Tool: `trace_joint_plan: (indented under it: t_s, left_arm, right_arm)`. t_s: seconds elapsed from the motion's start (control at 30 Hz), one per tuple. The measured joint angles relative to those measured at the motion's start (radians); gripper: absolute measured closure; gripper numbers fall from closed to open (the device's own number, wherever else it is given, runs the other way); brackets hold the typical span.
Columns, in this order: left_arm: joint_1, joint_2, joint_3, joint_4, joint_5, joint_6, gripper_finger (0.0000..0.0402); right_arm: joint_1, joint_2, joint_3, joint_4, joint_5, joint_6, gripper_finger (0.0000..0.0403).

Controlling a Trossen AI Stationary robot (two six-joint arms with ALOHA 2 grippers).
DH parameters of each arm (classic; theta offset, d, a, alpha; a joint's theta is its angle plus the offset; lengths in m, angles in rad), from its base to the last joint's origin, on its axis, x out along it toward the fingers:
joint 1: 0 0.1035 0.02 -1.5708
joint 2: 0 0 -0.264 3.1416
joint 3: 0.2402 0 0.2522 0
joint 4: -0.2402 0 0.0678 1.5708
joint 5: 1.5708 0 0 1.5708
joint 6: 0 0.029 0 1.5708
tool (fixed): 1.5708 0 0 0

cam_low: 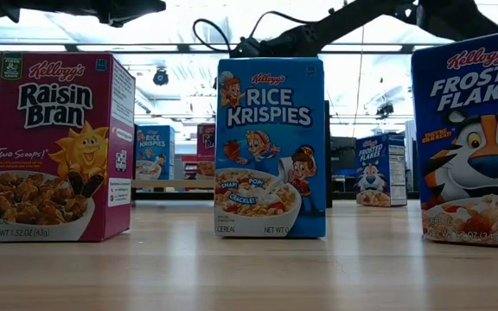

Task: Stack cereal on shelf
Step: Put the top violet cereal box on the shelf

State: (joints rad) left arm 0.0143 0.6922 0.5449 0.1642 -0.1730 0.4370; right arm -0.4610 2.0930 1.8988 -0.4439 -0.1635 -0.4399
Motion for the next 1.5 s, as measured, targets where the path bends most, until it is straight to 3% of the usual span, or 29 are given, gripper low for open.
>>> trace_joint_plan:
  t_s: [0.3, 0.67, 0.87, 1.1, 1.27, 1.4, 1.5]
  left_arm:
    - [0.0, 0.0, 0.0, -0.002, 0.0, -0.002, 0.0401]
    - [0.0, 0.0, 0.0, -0.001, 0.0, -0.004, 0.0401]
    - [0.0, 0.0, 0.0, -0.001, 0.0, -0.005, 0.0401]
    - [0.0, 0.0, 0.0, -0.002, 0.0, -0.023, 0.0401]
    - [0.0, 0.0, 0.0, -0.007, 0.0, -0.038, 0.0401]
    - [0.0, 0.0, 0.0, -0.007, 0.001, -0.047, 0.0401]
    - [0.0, 0.0, 0.0, -0.008, 0.001, -0.054, 0.0401]
  right_arm:
    - [0.0, -0.002, 0.049, -0.048, 0.0, 0.001, 0.0149]
    - [0.032, -0.004, 0.281, -0.337, 0.0, 0.06, 0.0149]
    - [0.069, -0.008, 0.373, -0.484, 0.002, 0.054, 0.0184]
    - [0.077, -0.01, 0.364, -0.622, 0.007, 0.049, 0.0253]
    - [0.066, -0.01, 0.277, -0.606, 0.01, 0.047, 0.0308]
    - [0.055, -0.01, 0.213, -0.496, 0.144, 0.046, 0.0346]
    - [0.047, -0.01, 0.194, -0.431, 0.183, 0.028, 0.0367]
